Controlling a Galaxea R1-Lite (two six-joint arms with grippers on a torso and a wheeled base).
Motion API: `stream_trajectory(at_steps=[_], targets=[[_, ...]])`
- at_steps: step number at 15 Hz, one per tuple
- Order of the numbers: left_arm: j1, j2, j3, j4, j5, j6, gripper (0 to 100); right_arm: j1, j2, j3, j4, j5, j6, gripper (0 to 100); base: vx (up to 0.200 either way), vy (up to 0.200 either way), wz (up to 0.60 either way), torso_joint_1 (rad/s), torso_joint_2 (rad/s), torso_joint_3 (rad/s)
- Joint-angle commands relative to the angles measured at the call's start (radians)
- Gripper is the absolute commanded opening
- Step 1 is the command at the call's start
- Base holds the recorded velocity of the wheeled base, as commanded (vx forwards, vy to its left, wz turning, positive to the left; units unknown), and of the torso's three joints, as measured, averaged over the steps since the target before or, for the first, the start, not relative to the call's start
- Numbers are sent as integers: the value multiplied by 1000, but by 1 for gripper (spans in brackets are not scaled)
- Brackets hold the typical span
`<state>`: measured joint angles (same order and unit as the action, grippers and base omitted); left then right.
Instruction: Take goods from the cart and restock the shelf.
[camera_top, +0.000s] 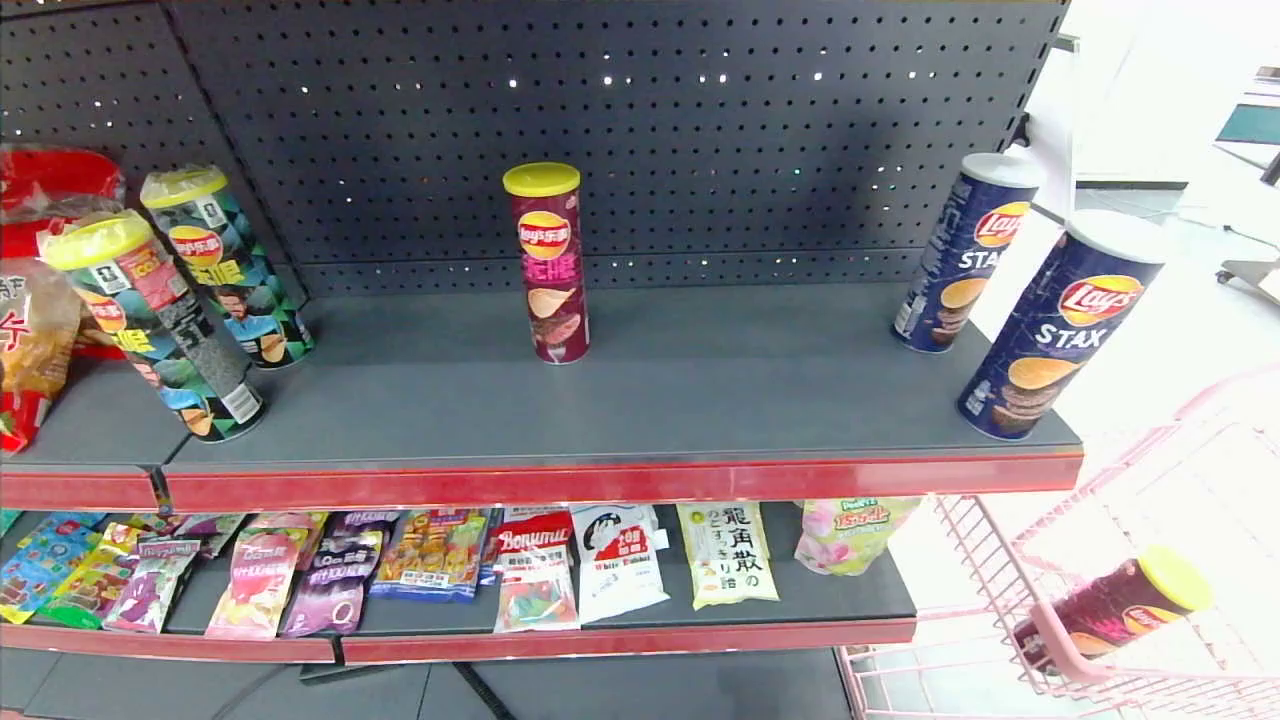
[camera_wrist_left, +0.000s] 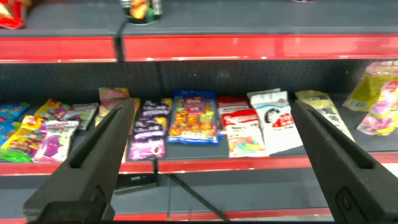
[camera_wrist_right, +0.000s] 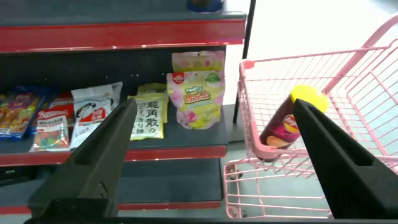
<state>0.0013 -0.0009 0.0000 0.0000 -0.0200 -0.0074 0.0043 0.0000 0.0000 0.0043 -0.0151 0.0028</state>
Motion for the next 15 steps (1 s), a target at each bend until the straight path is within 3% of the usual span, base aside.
stream_trajectory(at_steps=[1,6,15], targets=[[0,1,0,2,0,1,100,0,0,0,0,0,0,100,0,-200,0,2,2,2],[0,1,0,2,0,1,100,0,0,0,0,0,-1,100,0,-200,0,2,1,3],[0,1,0,0,0,0,100,0,0,-2,0,0,0,100,0,0,-67,1,0,0]])
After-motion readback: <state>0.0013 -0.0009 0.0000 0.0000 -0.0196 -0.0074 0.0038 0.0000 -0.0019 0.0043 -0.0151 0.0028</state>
